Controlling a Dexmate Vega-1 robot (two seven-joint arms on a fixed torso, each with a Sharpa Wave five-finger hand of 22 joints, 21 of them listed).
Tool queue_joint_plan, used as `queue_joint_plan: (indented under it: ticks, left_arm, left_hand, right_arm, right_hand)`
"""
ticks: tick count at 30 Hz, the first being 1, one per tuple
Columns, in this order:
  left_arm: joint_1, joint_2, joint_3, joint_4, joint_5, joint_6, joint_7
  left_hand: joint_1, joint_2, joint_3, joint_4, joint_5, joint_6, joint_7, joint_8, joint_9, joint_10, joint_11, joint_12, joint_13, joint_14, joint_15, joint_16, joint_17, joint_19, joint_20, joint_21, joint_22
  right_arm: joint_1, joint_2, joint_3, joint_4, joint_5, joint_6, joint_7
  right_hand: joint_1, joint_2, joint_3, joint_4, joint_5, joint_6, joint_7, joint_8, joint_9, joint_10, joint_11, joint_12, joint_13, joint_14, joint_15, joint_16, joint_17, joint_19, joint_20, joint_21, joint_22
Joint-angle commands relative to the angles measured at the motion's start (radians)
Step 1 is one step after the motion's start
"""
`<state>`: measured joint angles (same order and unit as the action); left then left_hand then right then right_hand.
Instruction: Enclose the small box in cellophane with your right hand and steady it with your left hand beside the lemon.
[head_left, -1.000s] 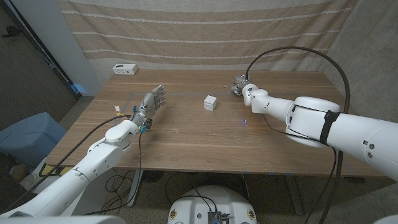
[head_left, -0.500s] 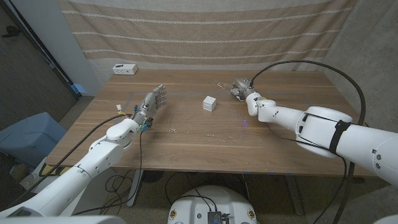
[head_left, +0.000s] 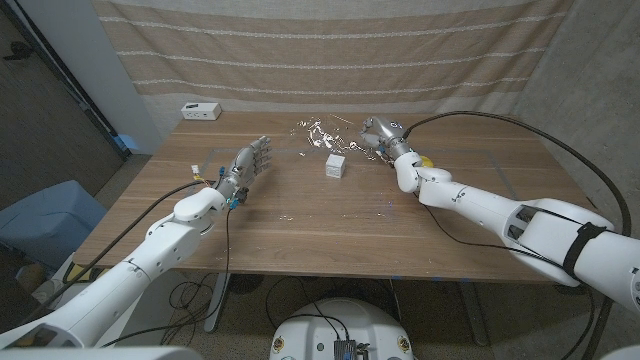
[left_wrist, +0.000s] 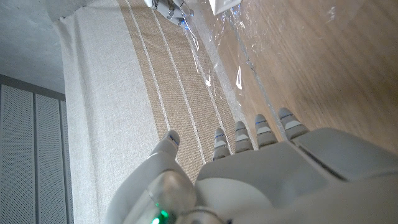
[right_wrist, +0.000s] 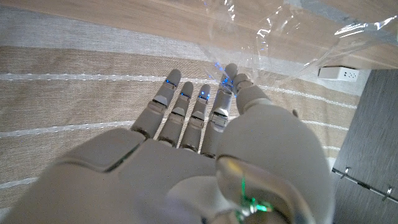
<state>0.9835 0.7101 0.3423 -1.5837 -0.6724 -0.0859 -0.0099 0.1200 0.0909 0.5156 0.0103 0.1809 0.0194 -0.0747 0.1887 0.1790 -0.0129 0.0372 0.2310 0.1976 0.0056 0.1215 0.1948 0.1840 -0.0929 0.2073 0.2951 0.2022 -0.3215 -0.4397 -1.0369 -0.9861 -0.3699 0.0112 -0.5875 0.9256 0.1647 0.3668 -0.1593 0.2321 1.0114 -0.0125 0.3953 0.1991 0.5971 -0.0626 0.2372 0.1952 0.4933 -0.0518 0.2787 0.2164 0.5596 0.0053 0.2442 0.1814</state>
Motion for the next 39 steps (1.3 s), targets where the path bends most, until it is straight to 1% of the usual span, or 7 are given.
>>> queue_joint_plan:
  ticks: [1,14,20,25,29,36,39]
  left_arm:
    - [-0.010,0.005,0.006,0.007,0.003,0.002,-0.015]
    - [-0.010,0.009,0.007,0.010,0.001,-0.004,-0.030]
    - [-0.012,0.009,0.009,0.015,0.000,-0.010,-0.042]
    - [-0.013,0.009,0.009,0.019,-0.001,-0.013,-0.048]
    - [-0.015,0.009,0.011,0.022,-0.003,-0.013,-0.053]
    - [-0.014,0.010,0.010,0.021,-0.004,-0.013,-0.054]
    - [-0.013,0.010,0.010,0.021,-0.004,-0.015,-0.054]
  left_hand:
    - [-0.001,-0.001,-0.001,0.001,0.002,-0.001,-0.006,0.000,0.003,0.005,0.005,-0.002,0.002,0.005,0.002,0.002,0.001,0.004,0.005,-0.003,0.004]
    - [-0.001,0.000,0.000,0.000,0.002,-0.001,-0.006,0.000,0.003,0.005,0.002,-0.003,0.002,0.006,0.002,0.001,0.001,0.006,0.005,-0.004,0.004]
    - [-0.001,0.001,0.000,0.000,0.002,-0.001,-0.006,0.000,0.003,0.005,0.002,-0.003,0.002,0.005,0.002,0.001,0.001,0.006,0.005,-0.004,0.004]
    - [-0.002,0.001,0.001,0.000,0.002,-0.001,-0.006,0.000,0.003,0.005,0.003,-0.004,0.002,0.006,0.002,0.001,0.001,0.006,0.005,-0.004,0.005]
    - [-0.002,0.001,0.001,0.000,0.002,-0.002,-0.005,0.000,0.003,0.006,0.001,-0.004,0.002,0.007,0.002,0.001,0.001,0.006,0.005,-0.005,0.005]
    - [-0.002,0.001,0.001,0.000,0.002,-0.002,-0.006,0.000,0.003,0.005,0.001,-0.004,0.003,0.007,0.003,0.001,0.001,0.006,0.005,-0.005,0.005]
    - [-0.002,0.002,0.001,0.000,0.002,-0.003,-0.007,-0.001,0.003,0.006,0.003,-0.005,0.003,0.007,0.003,0.001,0.001,0.006,0.005,-0.005,0.005]
  right_arm:
    - [-0.096,-0.073,0.114,-0.213,-0.010,0.056,0.122]
    - [-0.180,-0.144,0.176,-0.432,-0.076,-0.009,0.269]
    - [-0.225,-0.168,0.203,-0.529,-0.068,-0.034,0.349]
    - [-0.249,-0.171,0.221,-0.563,-0.048,-0.034,0.398]
    - [-0.264,-0.170,0.231,-0.575,-0.033,-0.029,0.427]
    - [-0.283,-0.177,0.245,-0.598,-0.012,-0.021,0.476]
    - [-0.287,-0.177,0.251,-0.601,0.003,-0.013,0.495]
  right_hand:
    - [0.013,0.002,0.008,0.004,-0.003,0.003,0.007,0.005,0.002,0.007,0.003,0.000,0.001,0.012,-0.089,0.012,0.008,0.011,0.001,0.005,0.003]
    - [0.019,0.002,0.011,0.007,-0.010,0.000,0.012,0.003,0.000,0.021,0.009,-0.003,0.001,0.023,-0.080,0.018,0.013,0.018,0.005,0.007,0.004]
    - [0.021,0.002,0.013,0.008,-0.013,0.000,0.013,0.004,-0.001,0.027,0.008,-0.004,0.001,0.030,-0.080,0.021,0.014,0.017,0.008,0.006,0.004]
    - [0.022,0.001,0.014,0.009,-0.015,-0.001,0.013,0.003,-0.001,0.028,0.009,-0.006,0.001,0.032,-0.076,0.021,0.015,0.020,0.011,0.007,0.005]
    - [0.024,0.001,0.015,0.010,-0.018,-0.003,0.014,0.002,-0.001,0.029,0.022,-0.009,0.001,0.037,-0.075,0.024,0.017,0.024,0.011,0.009,0.005]
    - [0.022,-0.002,0.018,0.014,-0.022,-0.024,0.015,-0.006,-0.002,0.022,0.020,-0.018,0.002,0.034,-0.065,0.018,0.016,0.017,0.020,0.006,0.005]
    - [0.001,-0.011,0.008,0.026,-0.030,-0.046,0.017,-0.016,-0.003,0.011,0.024,-0.027,0.002,0.021,-0.049,0.012,0.018,0.008,0.027,0.002,0.006]
